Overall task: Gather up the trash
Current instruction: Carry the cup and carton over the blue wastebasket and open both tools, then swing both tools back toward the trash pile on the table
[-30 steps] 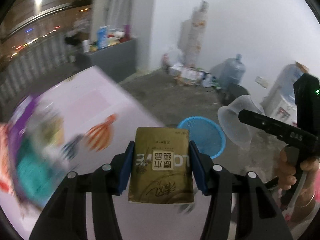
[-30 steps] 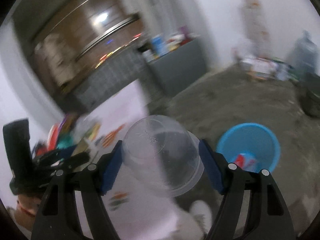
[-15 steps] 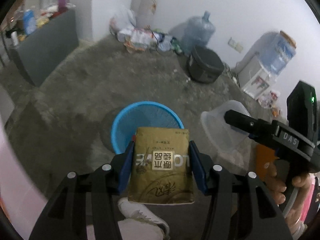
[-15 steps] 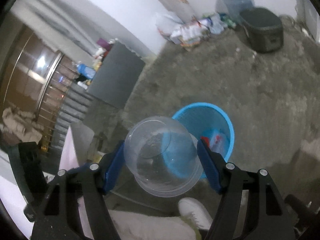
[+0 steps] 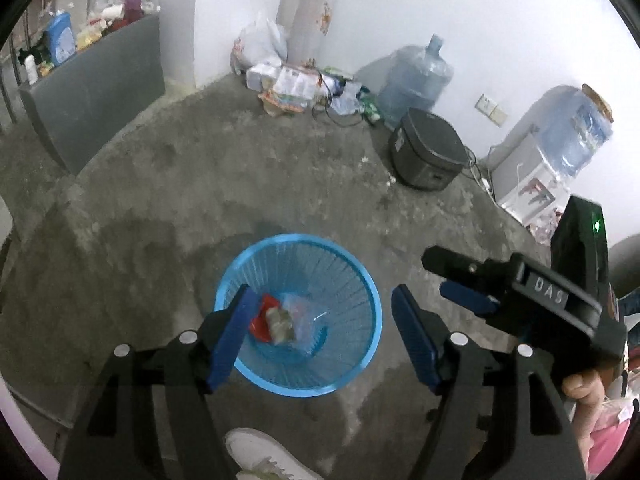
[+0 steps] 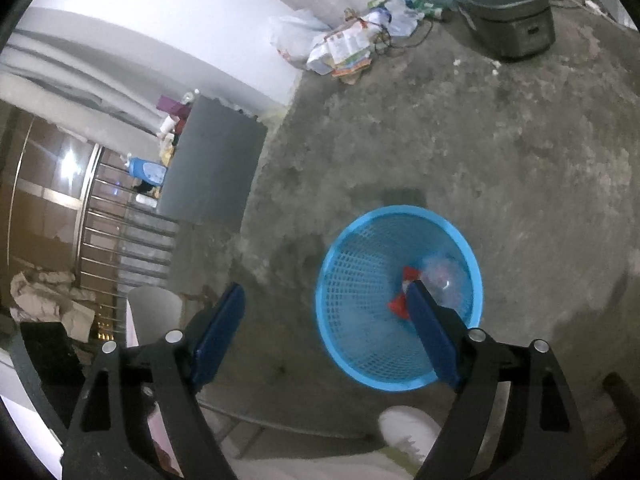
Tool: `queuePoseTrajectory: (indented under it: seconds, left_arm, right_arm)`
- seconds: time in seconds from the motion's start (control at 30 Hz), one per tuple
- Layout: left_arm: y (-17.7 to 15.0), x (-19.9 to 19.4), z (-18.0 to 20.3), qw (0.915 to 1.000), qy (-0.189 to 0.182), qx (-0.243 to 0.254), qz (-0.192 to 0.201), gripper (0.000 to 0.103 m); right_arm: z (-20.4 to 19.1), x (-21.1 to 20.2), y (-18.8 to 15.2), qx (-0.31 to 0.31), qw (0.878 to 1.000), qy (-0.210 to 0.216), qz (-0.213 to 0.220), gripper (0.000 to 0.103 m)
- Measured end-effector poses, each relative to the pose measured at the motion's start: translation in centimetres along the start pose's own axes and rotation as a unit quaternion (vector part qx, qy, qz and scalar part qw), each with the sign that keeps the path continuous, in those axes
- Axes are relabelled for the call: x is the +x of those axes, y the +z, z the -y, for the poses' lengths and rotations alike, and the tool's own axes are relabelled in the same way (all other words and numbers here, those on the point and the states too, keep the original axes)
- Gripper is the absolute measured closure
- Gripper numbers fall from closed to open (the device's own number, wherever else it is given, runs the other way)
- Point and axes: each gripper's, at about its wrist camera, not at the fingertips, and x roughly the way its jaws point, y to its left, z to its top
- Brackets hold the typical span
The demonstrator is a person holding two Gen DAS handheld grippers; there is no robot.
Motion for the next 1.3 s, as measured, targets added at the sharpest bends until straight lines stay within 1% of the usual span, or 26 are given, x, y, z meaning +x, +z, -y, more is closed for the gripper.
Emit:
queuePoseTrajectory:
  seconds: [0.2, 0.3, 0.33, 0.4, 0.5, 0.57, 0.73, 0.83, 0.97, 1.03, 1.2, 1.3]
  left_arm:
    - [-0.5, -4.7, 0.1, 0.9988, 0.0, 0.009, 0.047, 0.034]
    - [-0.9, -8.0, 0.3, 0.9968, -0.005, 0.014, 0.078, 0.033]
    - [-1.2, -9.6, 0.4, 0.9954, -0.005, 0.018, 0.094, 0.031]
    - [-1.7, -11.5, 0.4, 0.9935, -0.003, 0.019, 0.112, 0.029]
    - [-2.9, -15.3, 0.1, 0.9891, -0.002, 0.028, 0.144, 0.025]
    - [-4.0, -17.7, -0.2, 0.9861, 0.01, 0.031, 0.163, 0.023]
    - [-7.1, -22.9, -1.9, 0.9787, 0.022, 0.017, 0.203, 0.021]
    - [-9.3, -25.8, -3.2, 0.9743, 0.037, 0.005, 0.222, 0.021]
    - [-11.9, -28.9, -4.7, 0.9684, 0.059, 0.005, 0.242, 0.021]
    - [-13.1, -30.3, -5.4, 0.9654, 0.071, 0.006, 0.251, 0.021]
    - [-16.7, -34.2, -7.5, 0.9523, 0.097, -0.014, 0.289, 0.021]
    - [-19.6, -36.7, -9.3, 0.942, 0.129, -0.034, 0.308, 0.021]
  right_arm:
    - [-1.5, -2.6, -1.6, -0.035, 0.999, -0.015, 0.028, 0.024]
    - [-3.1, -4.6, -3.0, -0.067, 0.996, -0.026, 0.049, 0.024]
    - [-3.7, -5.1, -3.4, -0.079, 0.995, -0.029, 0.055, 0.024]
    - [-4.9, -5.9, -4.2, -0.102, 0.992, -0.034, 0.066, 0.023]
    - [-7.5, -7.5, -6.3, -0.16, 0.983, -0.039, 0.084, 0.02]
    - [-9.2, -8.2, -7.5, -0.194, 0.976, -0.043, 0.093, 0.018]
    - [-13.3, -9.3, -10.2, -0.272, 0.956, -0.033, 0.104, 0.011]
    - [-15.3, -9.6, -11.8, -0.305, 0.946, -0.016, 0.103, 0.01]
    - [-17.3, -9.6, -13.5, -0.33, 0.939, 0.014, 0.092, 0.01]
    - [-18.3, -9.4, -14.3, -0.342, 0.936, 0.022, 0.085, 0.01]
    - [-20.5, -9.1, -16.3, -0.371, 0.925, 0.049, 0.062, 0.01]
    - [-21.7, -8.8, -17.4, -0.378, 0.922, 0.074, 0.042, 0.01]
